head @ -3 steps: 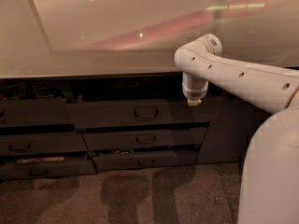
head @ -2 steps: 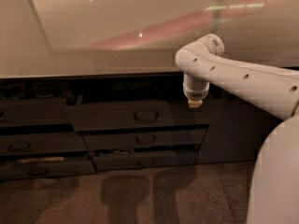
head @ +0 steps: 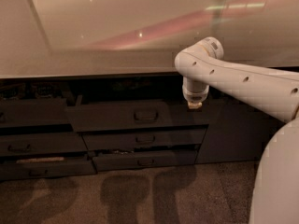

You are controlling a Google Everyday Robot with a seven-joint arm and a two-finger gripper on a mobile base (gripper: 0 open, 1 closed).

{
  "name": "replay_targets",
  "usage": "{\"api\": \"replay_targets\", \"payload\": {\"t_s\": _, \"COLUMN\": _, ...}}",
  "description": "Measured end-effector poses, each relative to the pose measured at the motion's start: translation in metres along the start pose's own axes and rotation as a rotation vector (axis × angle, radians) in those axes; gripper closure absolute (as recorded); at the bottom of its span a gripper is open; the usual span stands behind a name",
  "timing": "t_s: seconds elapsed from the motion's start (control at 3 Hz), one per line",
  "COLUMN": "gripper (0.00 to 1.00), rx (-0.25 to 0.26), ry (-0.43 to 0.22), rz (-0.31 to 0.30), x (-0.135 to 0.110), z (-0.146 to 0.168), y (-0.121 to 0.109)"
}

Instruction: Open top drawer

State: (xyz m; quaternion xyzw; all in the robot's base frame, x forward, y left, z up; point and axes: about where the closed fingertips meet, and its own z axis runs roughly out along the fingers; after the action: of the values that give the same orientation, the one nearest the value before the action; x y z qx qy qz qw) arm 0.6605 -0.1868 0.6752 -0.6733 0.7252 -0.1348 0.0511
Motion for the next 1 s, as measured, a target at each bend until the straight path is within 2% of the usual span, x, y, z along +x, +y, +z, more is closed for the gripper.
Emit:
{"api": "replay_targets", "payload": {"t_s": 0.33, "gripper": 1.00, "rx": -0.005, "ry": 0.000, "rz": -0.008, "x": -0.002, "z": 0.001, "y": 0.007}}
{"api": "replay_targets", "payload": {"t_s": 0.67, "gripper": 1.00, "rx": 0.032, "ry": -0.028, "rz": -0.018, "x": -0.010, "z": -0.002, "y": 0.027}}
{"api": "replay_targets", "payload": {"t_s": 1.0, "gripper": 1.00, "rx": 0.029, "ry": -0.030, "rz": -0.027, "x": -0.011, "z": -0.006, "y": 0.032}}
